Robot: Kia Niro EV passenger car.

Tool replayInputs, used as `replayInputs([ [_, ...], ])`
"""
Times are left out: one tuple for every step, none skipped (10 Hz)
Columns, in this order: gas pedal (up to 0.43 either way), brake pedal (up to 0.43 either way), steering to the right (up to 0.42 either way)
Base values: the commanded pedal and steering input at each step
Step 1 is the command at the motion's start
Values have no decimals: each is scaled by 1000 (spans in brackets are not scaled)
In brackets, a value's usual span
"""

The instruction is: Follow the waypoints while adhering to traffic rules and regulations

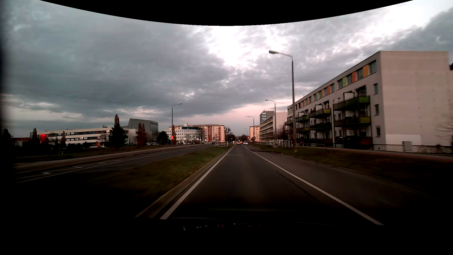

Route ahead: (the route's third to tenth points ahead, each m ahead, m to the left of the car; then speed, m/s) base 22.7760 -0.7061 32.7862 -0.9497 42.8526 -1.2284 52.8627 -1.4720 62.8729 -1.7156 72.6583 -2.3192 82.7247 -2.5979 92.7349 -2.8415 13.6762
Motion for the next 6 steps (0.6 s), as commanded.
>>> replayInputs([
  [98,0,-1],
  [98,0,-1],
  [98,0,-1],
  [98,0,-1],
  [98,0,-1],
  [98,0,-1],
])
